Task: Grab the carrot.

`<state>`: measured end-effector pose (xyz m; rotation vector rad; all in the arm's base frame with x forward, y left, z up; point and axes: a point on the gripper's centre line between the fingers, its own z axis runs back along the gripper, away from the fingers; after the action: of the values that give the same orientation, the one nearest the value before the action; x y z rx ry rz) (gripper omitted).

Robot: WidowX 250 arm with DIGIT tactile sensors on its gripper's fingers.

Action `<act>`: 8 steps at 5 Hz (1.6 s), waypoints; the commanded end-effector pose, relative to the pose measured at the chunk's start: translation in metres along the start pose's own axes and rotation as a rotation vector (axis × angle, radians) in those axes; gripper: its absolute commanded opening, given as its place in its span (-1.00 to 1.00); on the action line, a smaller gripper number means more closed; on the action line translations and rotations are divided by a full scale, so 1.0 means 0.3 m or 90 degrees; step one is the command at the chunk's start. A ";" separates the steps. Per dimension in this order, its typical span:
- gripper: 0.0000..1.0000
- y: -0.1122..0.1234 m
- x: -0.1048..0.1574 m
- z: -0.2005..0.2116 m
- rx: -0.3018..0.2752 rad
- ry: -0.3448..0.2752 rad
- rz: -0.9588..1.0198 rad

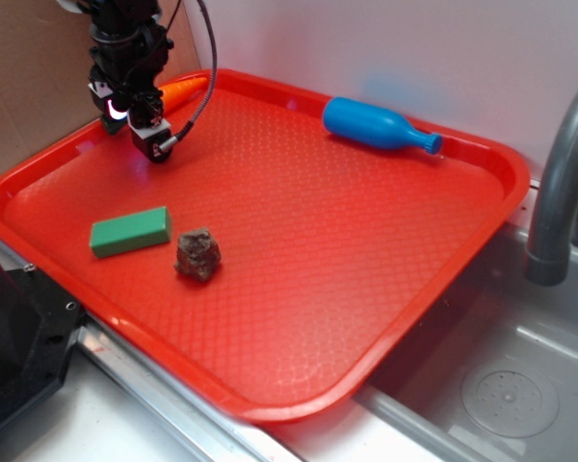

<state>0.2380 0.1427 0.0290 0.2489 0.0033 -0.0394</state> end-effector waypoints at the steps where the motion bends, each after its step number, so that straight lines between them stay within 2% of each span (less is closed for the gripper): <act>1: 1.00 0.117 -0.036 0.060 0.008 -0.036 0.029; 2: 1.00 0.134 -0.051 0.086 0.009 -0.061 0.037; 3: 1.00 0.144 -0.034 0.032 -0.004 -0.029 0.030; 4: 1.00 0.144 -0.022 -0.007 -0.025 -0.023 0.026; 5: 1.00 0.091 0.008 -0.035 -0.044 -0.016 0.002; 6: 1.00 0.029 0.045 -0.032 -0.046 -0.012 -0.007; 8: 1.00 -0.038 0.038 0.096 -0.017 -0.055 -0.027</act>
<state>0.2447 0.1242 0.0393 0.1895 -0.0398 -0.0604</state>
